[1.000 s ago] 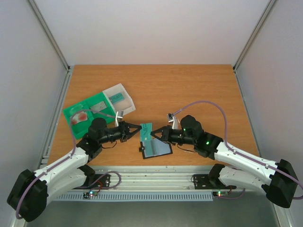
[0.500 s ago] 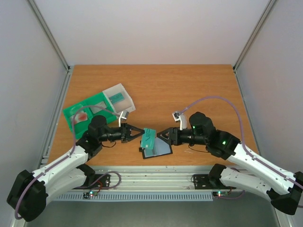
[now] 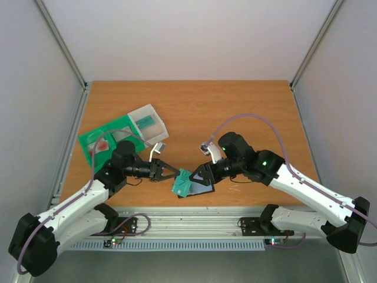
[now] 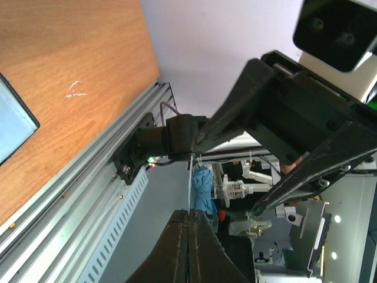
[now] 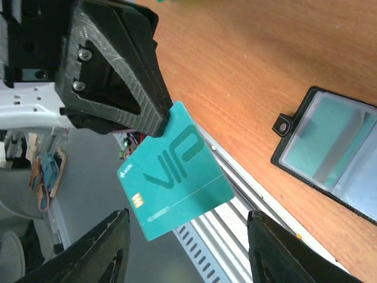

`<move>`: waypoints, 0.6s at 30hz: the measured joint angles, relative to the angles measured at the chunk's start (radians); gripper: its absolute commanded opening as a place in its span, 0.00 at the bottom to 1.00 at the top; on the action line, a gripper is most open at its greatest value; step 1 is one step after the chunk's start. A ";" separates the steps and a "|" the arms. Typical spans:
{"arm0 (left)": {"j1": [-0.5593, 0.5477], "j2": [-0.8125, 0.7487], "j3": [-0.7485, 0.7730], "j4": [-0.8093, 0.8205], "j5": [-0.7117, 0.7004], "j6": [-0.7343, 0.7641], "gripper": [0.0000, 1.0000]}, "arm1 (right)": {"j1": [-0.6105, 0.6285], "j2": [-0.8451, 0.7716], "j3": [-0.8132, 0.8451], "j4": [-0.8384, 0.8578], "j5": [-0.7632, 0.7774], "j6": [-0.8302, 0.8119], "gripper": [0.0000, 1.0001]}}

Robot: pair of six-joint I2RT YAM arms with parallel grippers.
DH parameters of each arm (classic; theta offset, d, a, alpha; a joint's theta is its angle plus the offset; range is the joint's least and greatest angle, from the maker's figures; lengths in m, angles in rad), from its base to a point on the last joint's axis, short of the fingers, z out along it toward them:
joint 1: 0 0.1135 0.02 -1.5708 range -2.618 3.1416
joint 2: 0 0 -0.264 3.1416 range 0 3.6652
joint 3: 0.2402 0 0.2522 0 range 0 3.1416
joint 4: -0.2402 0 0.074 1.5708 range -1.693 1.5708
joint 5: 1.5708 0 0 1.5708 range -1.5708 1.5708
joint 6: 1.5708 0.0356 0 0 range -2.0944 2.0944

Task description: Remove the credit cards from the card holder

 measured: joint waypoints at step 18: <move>0.000 -0.052 0.000 -0.043 0.058 0.050 0.00 | -0.003 0.133 0.032 0.019 -0.140 -0.080 0.01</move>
